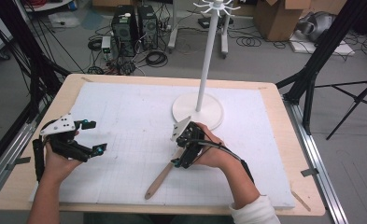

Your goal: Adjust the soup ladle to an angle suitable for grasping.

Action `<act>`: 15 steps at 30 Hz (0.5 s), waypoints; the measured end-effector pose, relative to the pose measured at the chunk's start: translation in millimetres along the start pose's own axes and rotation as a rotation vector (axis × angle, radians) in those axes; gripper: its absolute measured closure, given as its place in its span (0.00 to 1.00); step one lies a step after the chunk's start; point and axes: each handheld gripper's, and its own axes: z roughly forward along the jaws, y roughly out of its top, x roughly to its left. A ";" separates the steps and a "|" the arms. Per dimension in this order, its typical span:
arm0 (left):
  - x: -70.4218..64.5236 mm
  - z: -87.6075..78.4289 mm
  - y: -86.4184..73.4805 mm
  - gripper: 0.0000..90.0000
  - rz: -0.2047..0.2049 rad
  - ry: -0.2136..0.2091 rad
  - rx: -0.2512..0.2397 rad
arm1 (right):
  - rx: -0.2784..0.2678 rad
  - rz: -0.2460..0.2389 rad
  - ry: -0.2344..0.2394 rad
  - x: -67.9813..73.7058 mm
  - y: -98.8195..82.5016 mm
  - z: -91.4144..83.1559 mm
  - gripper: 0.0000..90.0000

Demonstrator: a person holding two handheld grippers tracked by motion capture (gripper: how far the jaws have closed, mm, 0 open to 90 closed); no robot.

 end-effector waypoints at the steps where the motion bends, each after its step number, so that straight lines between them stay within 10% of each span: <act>1: 0.0 -0.2 0.0 0.02 -0.001 0.000 -0.001 | 0.006 -0.007 0.005 0.5 0.1 3.2 0.01; 15: 0.3 -1.5 0.1 0.02 -0.002 0.001 -0.005 | 0.117 -0.057 0.058 9.0 1.1 27.1 0.06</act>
